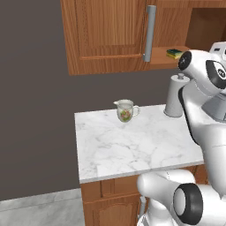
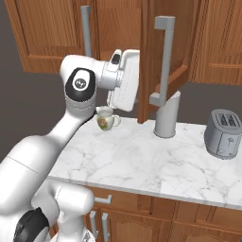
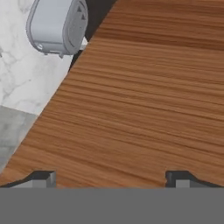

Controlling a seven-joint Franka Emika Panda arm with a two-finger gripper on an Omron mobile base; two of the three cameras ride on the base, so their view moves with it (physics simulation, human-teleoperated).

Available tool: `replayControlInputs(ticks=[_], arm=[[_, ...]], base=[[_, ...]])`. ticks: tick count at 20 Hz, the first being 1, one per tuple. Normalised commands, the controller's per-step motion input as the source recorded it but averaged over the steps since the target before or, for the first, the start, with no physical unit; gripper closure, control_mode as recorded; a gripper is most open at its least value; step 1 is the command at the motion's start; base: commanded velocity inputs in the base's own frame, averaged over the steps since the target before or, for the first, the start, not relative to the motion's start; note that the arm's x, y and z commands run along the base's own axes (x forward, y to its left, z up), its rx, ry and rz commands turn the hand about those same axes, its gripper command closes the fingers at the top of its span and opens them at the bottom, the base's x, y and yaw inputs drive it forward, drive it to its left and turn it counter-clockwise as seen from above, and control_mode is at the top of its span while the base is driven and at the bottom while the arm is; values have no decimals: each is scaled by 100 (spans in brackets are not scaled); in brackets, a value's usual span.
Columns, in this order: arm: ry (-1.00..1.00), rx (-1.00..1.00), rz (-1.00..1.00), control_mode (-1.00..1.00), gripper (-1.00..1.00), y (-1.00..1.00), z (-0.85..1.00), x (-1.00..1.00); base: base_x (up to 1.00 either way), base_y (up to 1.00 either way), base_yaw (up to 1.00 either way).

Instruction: Pick the sponge and sponge from the cabinet and place them on the counter.

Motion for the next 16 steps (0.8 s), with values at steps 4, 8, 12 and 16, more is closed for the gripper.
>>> replayControlInputs(ticks=[4,8,12,16], arm=[[-1,0,-9,-100,-100,-40,0,0],[-2,0,-5,-100,-100,-40,0,0],[-4,0,-1,-100,-100,-46,0,-2],[-4,3,0,-100,-100,-50,-1,-10]], base=[[0,0,0],[0,0,0],[0,0,0],[0,0,0]])
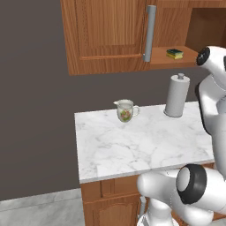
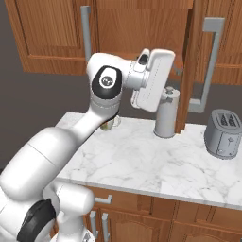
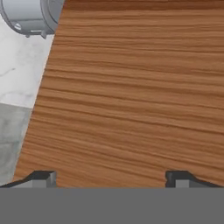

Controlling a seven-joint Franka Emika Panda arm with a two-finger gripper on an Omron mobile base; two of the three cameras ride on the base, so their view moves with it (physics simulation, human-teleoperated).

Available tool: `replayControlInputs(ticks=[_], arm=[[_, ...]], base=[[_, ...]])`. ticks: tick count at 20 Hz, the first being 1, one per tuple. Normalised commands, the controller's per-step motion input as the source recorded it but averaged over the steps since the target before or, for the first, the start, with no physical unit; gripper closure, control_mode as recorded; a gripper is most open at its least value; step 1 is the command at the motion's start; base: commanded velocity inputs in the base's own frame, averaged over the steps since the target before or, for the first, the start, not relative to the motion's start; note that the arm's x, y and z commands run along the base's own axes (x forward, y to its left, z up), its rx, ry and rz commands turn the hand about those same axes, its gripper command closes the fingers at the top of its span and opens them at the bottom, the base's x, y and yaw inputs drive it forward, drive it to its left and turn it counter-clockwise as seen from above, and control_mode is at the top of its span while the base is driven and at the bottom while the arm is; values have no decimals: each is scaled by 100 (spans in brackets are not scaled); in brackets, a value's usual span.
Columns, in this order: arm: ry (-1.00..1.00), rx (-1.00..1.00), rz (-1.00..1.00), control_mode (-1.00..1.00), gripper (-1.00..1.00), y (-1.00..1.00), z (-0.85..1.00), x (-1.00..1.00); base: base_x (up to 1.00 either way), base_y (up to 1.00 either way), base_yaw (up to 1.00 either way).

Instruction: Pick the sponge and sponge from the cabinet and place them on the counter.

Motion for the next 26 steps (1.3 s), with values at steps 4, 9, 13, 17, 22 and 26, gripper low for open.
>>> replayControlInputs(ticks=[4,9,13,17,22,26], arm=[[-6,6,0,-100,-100,-46,-4,-17],[-1,8,0,-100,-100,-31,-4,-8],[0,6,0,-100,-100,-2,-4,0],[-5,9,0,-100,-100,0,-7,-16],[-12,6,0,-100,-100,22,-9,-49],[-11,5,0,-100,-100,41,-1,-49]], base=[[0,0,0],[0,0,0],[0,0,0],[0,0,0],[0,0,0],[0,0,0]])
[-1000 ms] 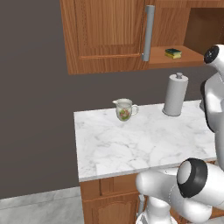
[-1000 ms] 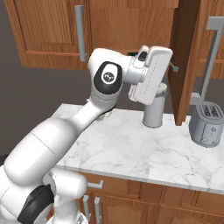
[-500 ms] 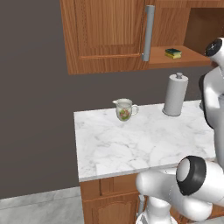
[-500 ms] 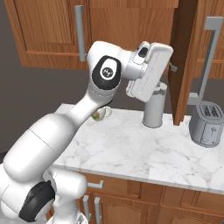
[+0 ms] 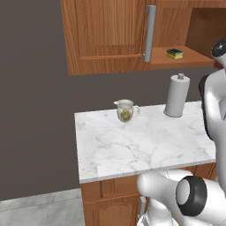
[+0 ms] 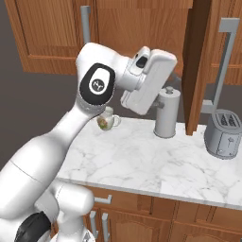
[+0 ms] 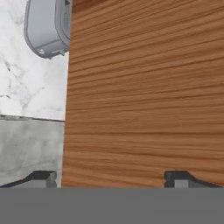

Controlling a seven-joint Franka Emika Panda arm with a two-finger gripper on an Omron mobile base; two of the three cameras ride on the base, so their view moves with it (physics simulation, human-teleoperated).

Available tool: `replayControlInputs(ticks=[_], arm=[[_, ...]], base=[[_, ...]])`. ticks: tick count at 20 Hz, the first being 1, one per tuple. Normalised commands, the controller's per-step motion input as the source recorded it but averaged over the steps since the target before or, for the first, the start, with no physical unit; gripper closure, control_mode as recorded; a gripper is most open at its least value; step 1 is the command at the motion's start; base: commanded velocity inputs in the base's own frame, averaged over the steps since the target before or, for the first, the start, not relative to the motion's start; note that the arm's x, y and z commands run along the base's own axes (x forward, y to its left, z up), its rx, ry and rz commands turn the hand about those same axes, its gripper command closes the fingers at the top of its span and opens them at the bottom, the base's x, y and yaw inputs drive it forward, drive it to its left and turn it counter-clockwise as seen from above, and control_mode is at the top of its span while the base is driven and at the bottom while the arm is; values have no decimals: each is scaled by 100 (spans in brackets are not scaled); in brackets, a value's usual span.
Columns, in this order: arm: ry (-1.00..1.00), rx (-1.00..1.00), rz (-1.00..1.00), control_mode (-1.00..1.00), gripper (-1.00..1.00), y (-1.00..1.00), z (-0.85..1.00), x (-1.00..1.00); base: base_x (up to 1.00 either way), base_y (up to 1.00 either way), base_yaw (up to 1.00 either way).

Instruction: Pick the sponge and sponge from the cabinet and place them on the counter.

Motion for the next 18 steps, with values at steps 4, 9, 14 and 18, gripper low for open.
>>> replayControlInputs(ticks=[4,9,14,18], arm=[[-15,10,1,-100,-100,47,0,-34],[-17,14,6,-100,-100,46,0,-31],[-16,18,10,-100,-100,39,0,-21],[-18,19,13,-100,-100,41,0,-25]], base=[[0,0,0],[0,0,0],[0,0,0],[0,0,0]])
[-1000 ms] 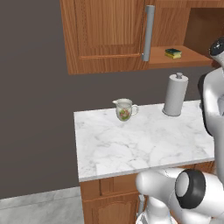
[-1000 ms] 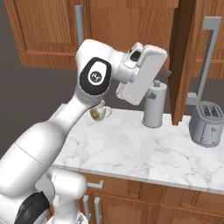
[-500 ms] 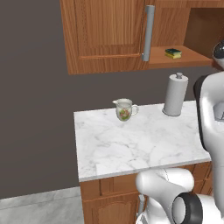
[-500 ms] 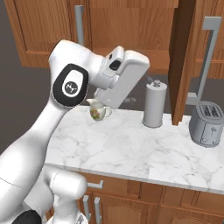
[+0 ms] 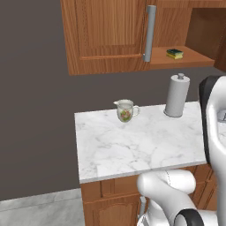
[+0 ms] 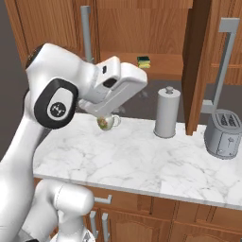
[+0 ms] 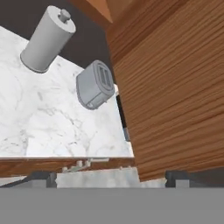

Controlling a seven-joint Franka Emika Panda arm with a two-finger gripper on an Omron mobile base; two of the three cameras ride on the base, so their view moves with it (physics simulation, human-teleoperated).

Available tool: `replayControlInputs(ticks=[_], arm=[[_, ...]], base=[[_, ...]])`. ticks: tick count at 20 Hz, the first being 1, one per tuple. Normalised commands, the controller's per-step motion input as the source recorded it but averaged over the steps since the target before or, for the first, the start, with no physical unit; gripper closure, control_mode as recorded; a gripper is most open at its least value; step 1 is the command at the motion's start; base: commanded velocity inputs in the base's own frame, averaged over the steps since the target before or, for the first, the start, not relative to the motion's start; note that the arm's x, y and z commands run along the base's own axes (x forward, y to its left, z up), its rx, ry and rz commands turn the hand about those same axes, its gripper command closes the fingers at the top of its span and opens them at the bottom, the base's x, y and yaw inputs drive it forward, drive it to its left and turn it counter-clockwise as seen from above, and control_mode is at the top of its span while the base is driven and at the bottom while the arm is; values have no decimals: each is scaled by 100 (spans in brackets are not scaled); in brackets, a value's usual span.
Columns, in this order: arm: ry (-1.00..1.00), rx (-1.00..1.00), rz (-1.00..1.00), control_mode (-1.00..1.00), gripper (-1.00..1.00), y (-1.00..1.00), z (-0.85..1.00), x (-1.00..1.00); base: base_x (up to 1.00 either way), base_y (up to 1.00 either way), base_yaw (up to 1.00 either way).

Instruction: Pick the sponge and sponge from the cabinet and place them on the counter.

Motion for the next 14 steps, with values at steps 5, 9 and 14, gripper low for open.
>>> replayControlInputs(ticks=[5,9,14], arm=[[-19,16,12,-100,-100,35,0,-16],[-22,12,14,-100,-100,42,0,-21],[-26,10,14,-100,-100,40,3,-25]], base=[[0,0,0],[0,0,0],[0,0,0]])
